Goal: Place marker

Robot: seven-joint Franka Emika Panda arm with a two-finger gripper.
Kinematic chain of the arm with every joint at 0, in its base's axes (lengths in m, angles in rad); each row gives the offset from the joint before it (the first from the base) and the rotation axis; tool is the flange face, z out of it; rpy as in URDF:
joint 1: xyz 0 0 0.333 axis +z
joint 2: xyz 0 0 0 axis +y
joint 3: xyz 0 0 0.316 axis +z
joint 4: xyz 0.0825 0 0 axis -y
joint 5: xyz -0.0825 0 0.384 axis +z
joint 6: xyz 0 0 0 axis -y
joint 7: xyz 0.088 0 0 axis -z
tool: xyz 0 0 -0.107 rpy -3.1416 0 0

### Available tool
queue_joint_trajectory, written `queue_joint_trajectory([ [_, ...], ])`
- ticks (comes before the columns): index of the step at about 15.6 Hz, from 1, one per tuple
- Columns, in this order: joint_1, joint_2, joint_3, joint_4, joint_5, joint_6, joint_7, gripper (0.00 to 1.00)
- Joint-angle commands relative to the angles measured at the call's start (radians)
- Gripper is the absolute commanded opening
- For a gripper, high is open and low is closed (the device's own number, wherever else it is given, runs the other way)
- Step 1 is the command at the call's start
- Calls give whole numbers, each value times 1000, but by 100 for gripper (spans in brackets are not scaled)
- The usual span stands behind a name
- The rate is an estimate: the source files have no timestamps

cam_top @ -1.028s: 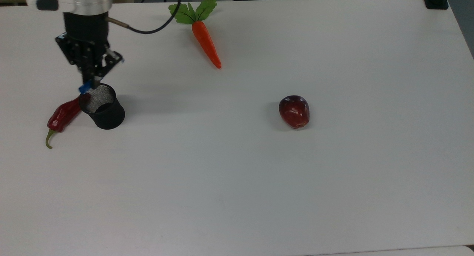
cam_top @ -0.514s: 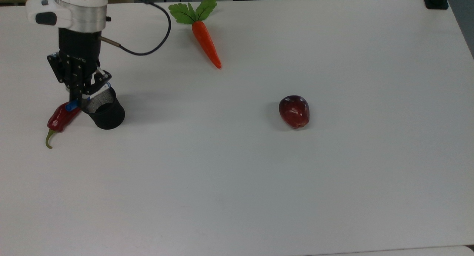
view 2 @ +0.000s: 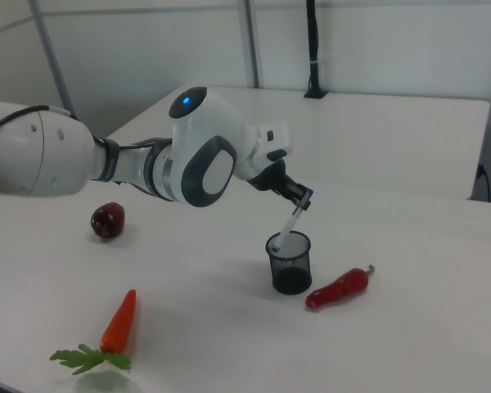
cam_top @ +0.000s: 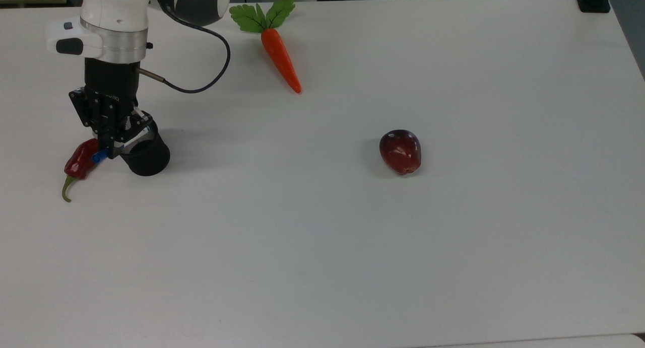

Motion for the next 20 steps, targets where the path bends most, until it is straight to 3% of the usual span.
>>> queue_joint_trajectory([
  [1,-4,-20,5,-36,-23,19,11,33],
  [3,-4,-20,5,-36,-23,16,11,38],
  [4,-4,-20,5,-36,-23,15,11,48],
  [6,-3,-20,5,-36,-23,13,13,92],
  [8,4,-21,5,-34,-23,12,16,100],
  [13,49,-67,26,-16,-12,-86,20,100],
  [20,97,-154,129,95,-4,-505,27,100],
])
